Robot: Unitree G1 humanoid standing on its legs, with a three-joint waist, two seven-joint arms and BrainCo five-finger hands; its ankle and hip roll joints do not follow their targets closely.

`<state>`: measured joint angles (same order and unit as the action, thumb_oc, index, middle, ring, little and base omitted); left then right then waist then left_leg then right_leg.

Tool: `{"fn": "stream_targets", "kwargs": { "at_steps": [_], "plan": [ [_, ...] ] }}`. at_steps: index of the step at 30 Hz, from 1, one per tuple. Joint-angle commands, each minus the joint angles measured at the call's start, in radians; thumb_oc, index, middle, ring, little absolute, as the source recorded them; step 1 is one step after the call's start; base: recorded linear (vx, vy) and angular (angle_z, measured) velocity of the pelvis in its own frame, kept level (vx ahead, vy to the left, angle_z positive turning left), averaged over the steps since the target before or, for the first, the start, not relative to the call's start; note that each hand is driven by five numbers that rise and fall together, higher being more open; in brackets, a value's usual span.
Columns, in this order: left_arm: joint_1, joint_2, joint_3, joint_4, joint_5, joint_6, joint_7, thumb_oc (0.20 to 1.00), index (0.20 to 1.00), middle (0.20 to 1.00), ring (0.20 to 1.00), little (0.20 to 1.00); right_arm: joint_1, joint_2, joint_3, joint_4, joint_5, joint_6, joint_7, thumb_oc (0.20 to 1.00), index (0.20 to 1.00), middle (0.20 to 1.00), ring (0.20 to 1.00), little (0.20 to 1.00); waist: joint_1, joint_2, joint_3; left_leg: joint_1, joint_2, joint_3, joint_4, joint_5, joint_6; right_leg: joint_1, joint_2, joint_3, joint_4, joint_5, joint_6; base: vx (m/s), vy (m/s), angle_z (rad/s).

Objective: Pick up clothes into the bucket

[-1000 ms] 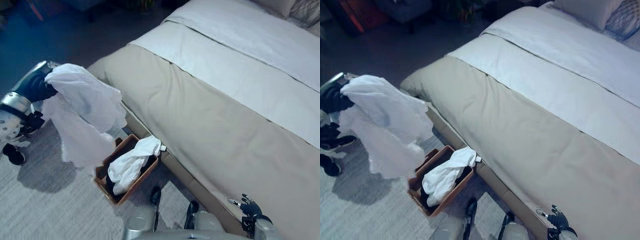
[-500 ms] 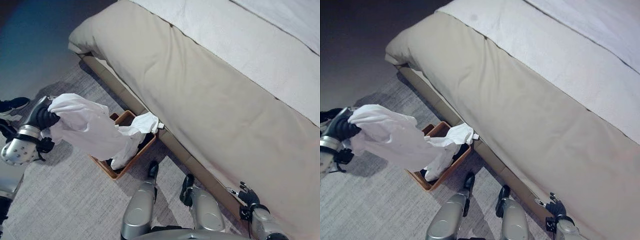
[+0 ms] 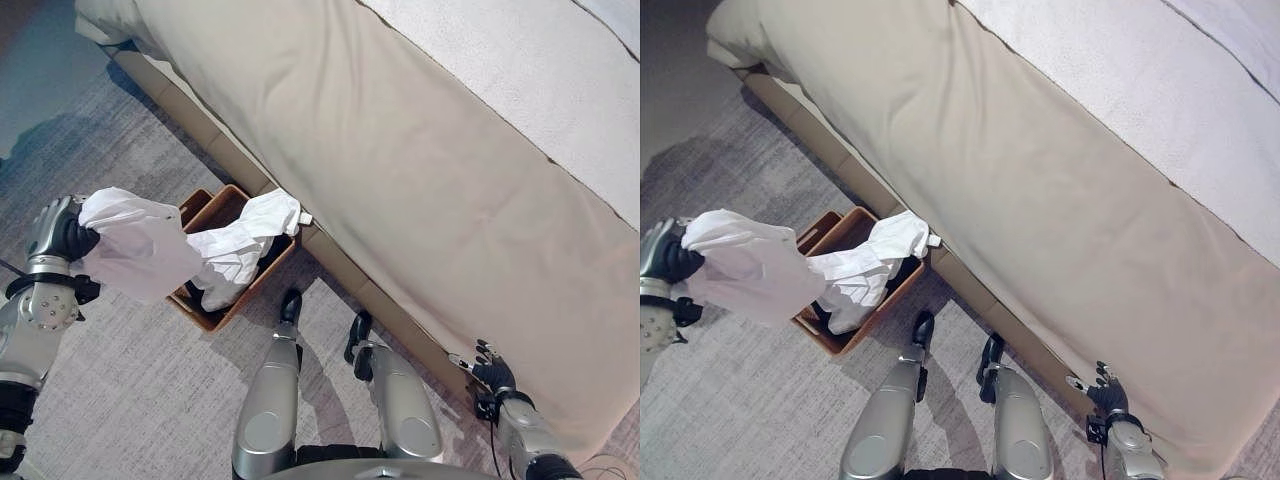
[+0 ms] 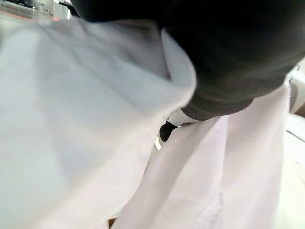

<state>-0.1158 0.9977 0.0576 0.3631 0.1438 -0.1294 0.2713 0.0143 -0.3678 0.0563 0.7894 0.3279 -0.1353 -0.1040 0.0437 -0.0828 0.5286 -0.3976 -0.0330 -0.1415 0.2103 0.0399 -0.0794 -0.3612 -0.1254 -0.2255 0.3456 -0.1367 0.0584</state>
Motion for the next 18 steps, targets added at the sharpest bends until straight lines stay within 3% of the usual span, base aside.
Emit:
{"fn": "stream_targets", "kwargs": {
  "at_steps": [1, 7, 10, 12, 13, 18],
  "plan": [
    [-0.080, 0.016, 0.035, 0.055, 0.025, -0.009, 0.095, 0.200, 0.200, 0.200, 0.200, 0.200, -0.003, -0.061, 0.058, -0.042, 0.042, -0.050, -0.034, 1.000, 1.000, 1.000, 1.000, 1.000, -0.035, -0.009, -0.009, -0.070, -0.006, 0.039, 0.162, -0.111, 0.044, -0.035, -0.068, 0.063, -0.058, 0.103, 0.070, -0.02, 0.073, -0.11],
    [-0.140, -0.017, 0.000, 0.101, 0.006, -0.012, 0.184, 0.200, 0.200, 0.200, 0.200, 0.200, -0.001, -0.064, 0.082, -0.119, 0.068, -0.076, -0.057, 1.000, 1.000, 1.000, 1.000, 1.000, -0.073, -0.017, -0.009, -0.220, -0.019, 0.076, 0.291, -0.164, 0.071, -0.194, -0.074, 0.123, 0.066, 0.079, 0.068, -0.02, 0.099, -0.25],
    [-0.172, -0.021, -0.028, 0.109, 0.004, -0.012, 0.193, 0.200, 0.200, 0.200, 0.200, 0.200, -0.002, -0.069, 0.084, -0.124, 0.078, -0.083, -0.063, 1.000, 1.000, 1.000, 1.000, 1.000, -0.084, -0.018, -0.009, -0.271, -0.022, 0.082, 0.333, -0.178, 0.077, -0.246, -0.075, 0.134, 0.101, 0.071, 0.067, -0.01, 0.058, -0.16],
    [-0.216, -0.021, -0.073, 0.117, -0.006, -0.007, 0.191, 0.200, 0.200, 0.200, 0.200, 0.200, -0.008, -0.077, 0.079, -0.134, 0.088, -0.089, -0.086, 1.000, 1.000, 1.000, 1.000, 1.000, -0.101, -0.019, -0.009, -0.339, -0.021, 0.091, 0.395, -0.202, 0.085, -0.313, -0.073, 0.153, 0.141, 0.066, 0.067, 0.04, 0.061, -0.15],
    [-0.219, -0.020, -0.085, 0.116, -0.006, -0.005, 0.188, 0.200, 0.200, 0.200, 0.200, 0.200, -0.002, -0.082, 0.083, -0.138, 0.093, -0.092, -0.088, 1.000, 1.000, 1.000, 1.000, 1.000, -0.104, -0.018, -0.009, -0.332, -0.017, 0.089, 0.417, -0.240, 0.083, -0.311, -0.067, 0.162, 0.162, 0.036, 0.073, 0.08, 0.044, -0.19],
    [-0.304, -0.023, -0.158, 0.118, -0.018, 0.003, 0.182, 0.200, 0.200, 0.200, 0.200, 0.200, -0.013, -0.103, 0.084, -0.160, 0.115, -0.105, -0.106, 1.000, 1.000, 1.000, 1.000, 1.000, -0.129, -0.031, -0.009, -0.450, -0.002, 0.093, 0.528, -0.281, 0.093, -0.440, -0.044, 0.186, 0.247, 0.019, 0.073, 0.01, 0.034, -0.16]
  ]
}}
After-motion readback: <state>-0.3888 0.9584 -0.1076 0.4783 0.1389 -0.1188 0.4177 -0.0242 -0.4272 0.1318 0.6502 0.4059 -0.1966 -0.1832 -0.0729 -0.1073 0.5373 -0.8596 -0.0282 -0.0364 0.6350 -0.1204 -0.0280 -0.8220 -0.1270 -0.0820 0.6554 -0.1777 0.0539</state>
